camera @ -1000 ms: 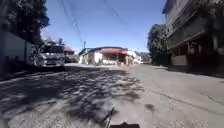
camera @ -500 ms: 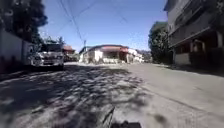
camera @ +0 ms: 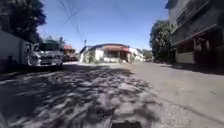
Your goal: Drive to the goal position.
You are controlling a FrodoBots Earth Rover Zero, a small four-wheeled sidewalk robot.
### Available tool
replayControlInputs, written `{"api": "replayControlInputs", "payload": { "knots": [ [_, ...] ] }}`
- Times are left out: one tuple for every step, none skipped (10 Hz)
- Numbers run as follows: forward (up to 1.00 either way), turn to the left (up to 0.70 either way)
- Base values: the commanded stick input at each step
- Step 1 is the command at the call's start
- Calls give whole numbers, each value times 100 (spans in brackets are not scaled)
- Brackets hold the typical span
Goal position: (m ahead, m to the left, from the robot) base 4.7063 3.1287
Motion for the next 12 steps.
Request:
{"api": "replayControlInputs", "payload": {
  "knots": [
    [70,13],
    [70,27],
    [70,34],
    [70,34],
    [70,34],
    [70,35],
    [70,35],
    [70,35],
    [70,35],
    [70,35],
    [70,35],
    [70,35]
  ]
}}
